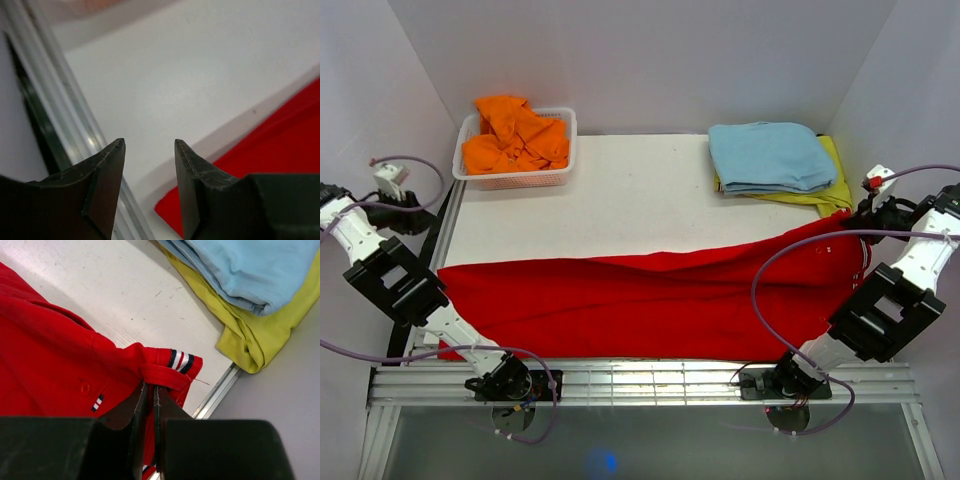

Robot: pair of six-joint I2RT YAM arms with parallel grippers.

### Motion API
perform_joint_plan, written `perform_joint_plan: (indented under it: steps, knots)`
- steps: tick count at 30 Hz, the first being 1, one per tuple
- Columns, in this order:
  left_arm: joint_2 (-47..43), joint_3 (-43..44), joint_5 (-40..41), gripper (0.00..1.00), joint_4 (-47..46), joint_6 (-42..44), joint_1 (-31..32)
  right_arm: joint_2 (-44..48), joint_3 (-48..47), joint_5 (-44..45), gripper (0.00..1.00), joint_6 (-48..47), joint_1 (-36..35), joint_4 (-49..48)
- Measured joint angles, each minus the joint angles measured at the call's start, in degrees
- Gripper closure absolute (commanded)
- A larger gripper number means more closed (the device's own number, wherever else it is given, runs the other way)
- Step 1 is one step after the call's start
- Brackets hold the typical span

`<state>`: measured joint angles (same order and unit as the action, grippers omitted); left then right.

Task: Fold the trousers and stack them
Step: Fold the trousers

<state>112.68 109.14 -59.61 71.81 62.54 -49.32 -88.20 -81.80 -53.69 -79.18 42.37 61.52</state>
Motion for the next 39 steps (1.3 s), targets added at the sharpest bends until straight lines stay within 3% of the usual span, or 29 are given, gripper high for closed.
perform_joint_plan:
  steps: [1,2,3,7,11,21,26,30,39]
  knots:
    - [-0.72,-3.63,2.05,0.31,-0.04,3.15,0.50,0.35,1.01,0.20,0.92,-0.72,0.02,-0.02]
    - [-1.11,-7.10,4.22,0.04,1.07,6.25,0.90,0.83,2.08,0.48,0.92,-1.25,0.04,-0.02]
    - [-1.31,-10.56,6.71,0.02,1.70,9.18,1.36,1.33,3.17,0.81,0.92,-1.84,0.04,-0.02]
    - [-1.92,-20.74,15.32,0.02,4.13,17.59,2.97,2.67,6.10,2.16,0.92,-4.09,0.02,0.07]
    - [-4.11,-24.85,20.50,0.02,4.50,23.50,2.93,2.73,7.63,3.45,0.92,-5.53,0.11,0.02]
    - [-19.23,-32.28,23.43,0.08,5.38,34.58,2.80,3.08,8.66,5.20,0.92,-7.15,0.37,-0.02]
    - [-15.32,-28.83,23.39,0.06,6.14,35.34,2.62,3.08,8.66,5.25,0.92,-7.41,0.37,0.02]
    - [-10.47,-24.00,23.56,0.11,4.74,35.95,2.69,3.08,8.66,5.57,0.92,-7.91,0.37,0.09]
    - [-6.40,-24.39,27.36,0.19,4.68,38.34,2.95,2.97,8.63,5.84,0.92,-8.04,0.37,0.09]
